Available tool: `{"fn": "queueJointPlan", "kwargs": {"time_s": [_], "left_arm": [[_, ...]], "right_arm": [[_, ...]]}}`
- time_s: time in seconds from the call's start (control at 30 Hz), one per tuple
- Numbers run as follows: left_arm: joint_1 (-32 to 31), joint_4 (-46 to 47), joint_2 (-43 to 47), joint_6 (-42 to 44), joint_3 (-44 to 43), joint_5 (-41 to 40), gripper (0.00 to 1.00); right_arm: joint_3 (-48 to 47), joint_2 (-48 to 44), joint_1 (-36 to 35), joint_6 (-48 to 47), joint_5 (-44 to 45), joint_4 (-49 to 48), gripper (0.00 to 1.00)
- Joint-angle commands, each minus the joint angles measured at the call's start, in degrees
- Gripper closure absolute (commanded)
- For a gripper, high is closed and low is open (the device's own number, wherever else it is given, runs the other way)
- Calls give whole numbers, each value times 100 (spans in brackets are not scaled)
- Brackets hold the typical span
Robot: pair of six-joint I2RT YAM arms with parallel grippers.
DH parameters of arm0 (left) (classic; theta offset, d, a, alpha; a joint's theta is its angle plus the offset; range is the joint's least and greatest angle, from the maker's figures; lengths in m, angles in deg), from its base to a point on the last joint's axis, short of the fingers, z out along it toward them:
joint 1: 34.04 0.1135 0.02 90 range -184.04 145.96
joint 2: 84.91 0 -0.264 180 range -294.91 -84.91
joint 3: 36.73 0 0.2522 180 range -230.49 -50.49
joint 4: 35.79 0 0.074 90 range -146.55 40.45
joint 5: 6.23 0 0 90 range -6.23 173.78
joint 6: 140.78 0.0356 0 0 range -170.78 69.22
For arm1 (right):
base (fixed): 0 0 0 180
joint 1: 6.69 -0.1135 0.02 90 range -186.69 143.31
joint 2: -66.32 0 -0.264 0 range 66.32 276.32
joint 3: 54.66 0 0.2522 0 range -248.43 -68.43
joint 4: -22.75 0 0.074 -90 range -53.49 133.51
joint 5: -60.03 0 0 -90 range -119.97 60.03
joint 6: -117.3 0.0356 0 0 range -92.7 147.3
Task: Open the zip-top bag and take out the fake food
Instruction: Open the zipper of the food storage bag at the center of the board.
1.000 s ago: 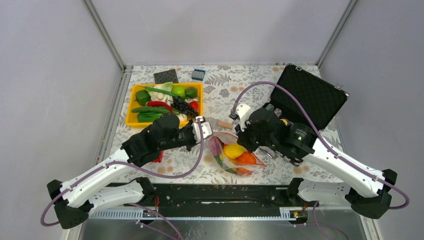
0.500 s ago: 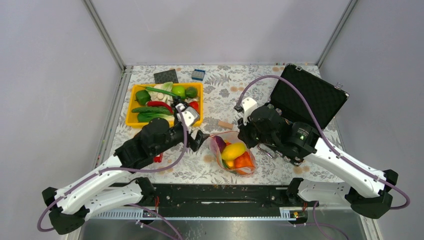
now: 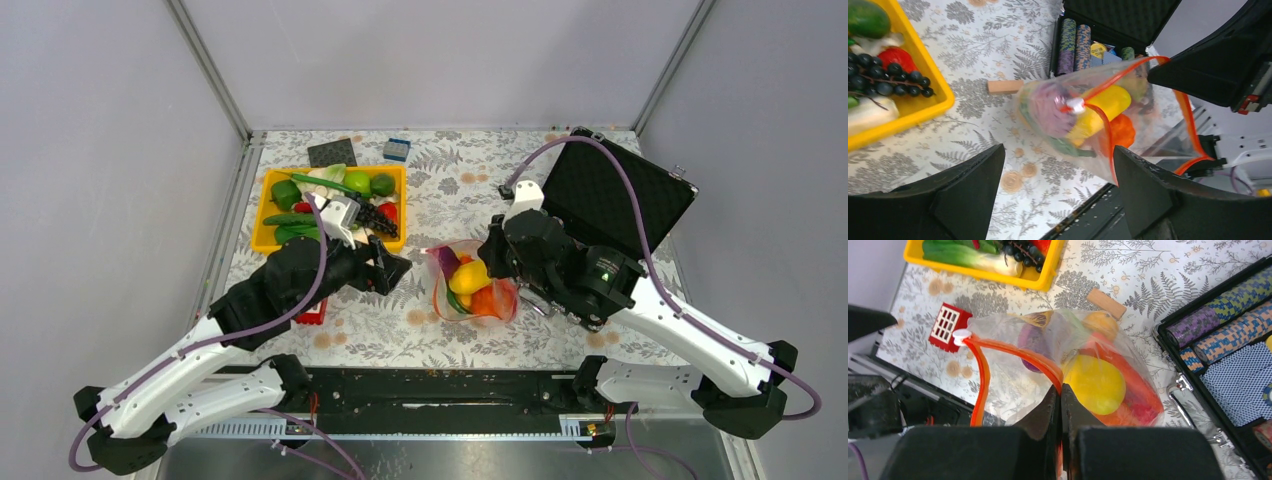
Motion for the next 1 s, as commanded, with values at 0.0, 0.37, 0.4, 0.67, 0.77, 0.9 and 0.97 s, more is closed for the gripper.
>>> {"fn": "queueJointPlan", "kwargs": {"time_s": [0.0,0.37,0.4,0.67,0.77,0.9,0.97], "left_arm": [[21,-35,-19,-769,-229,163,20],[21,69,-576,-905,55,558,27],[17,88,-640,-934,75,648,28],[-51,419,-767,-1213,360,1052,33],[-83,440,-723,-1324,368,1028,33],[-111,470,-645,-1328,328,974,33],[-113,465,-657,-1327,356,975,33]], "right_arm": [[-16,-72,8,799,688,-444,100],[598,51,-69,832,475,-1050,100],[654,65,-69,860,467,-1084,100],[881,124,-69,876,353,-1360,100],[853,178,-69,845,269,-1426,100],[759,290,-68,829,38,-1508,100],[722,346,-68,823,-37,-1533,100]]}}
